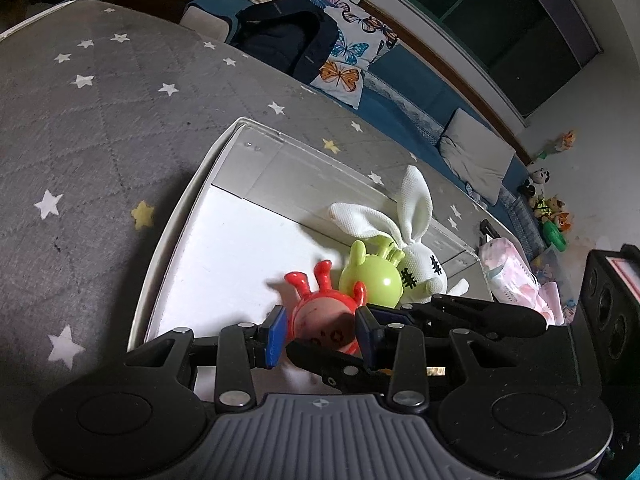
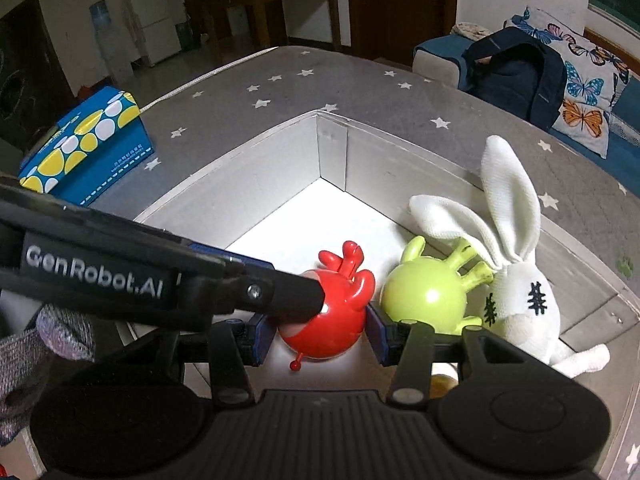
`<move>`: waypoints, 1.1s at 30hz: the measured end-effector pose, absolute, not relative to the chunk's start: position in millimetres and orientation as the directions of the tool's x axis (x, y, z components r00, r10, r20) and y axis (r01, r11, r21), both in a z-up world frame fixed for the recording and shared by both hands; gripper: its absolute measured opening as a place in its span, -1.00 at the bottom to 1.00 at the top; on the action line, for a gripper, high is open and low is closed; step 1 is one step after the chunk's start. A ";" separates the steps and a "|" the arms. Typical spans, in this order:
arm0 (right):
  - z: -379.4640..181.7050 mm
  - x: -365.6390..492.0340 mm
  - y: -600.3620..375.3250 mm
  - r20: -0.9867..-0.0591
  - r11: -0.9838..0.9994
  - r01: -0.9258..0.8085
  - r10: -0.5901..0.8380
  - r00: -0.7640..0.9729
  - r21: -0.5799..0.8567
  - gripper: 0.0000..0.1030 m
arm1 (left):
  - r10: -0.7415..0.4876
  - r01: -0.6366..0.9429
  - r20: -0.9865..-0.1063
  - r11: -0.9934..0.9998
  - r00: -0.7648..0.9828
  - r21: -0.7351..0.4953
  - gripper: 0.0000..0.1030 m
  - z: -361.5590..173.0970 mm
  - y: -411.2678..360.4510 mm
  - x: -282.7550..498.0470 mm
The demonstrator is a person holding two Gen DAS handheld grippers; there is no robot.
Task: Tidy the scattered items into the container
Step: 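Lift the red toy with the left gripper and release it inside the box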
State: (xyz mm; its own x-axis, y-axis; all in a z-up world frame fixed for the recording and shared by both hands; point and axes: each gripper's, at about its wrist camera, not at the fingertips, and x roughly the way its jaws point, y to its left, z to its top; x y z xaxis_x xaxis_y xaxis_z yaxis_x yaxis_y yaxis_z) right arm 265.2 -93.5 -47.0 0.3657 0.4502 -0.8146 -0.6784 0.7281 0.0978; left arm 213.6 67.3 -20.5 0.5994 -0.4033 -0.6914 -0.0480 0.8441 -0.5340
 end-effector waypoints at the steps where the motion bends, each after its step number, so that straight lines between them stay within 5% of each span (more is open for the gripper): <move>1: -47.4 266.4 -92.4 -0.817 0.730 -0.676 0.448 0.363 0.101 -0.06 | -0.403 -0.048 -0.692 0.845 0.600 -0.533 -0.23 -19.9 66.5 212.8; 33: -16.6 227.3 -127.8 -0.728 0.746 -0.651 0.523 0.443 0.140 -0.02 | -0.395 -0.010 -0.633 0.844 0.666 -0.537 -0.23 8.2 72.6 171.7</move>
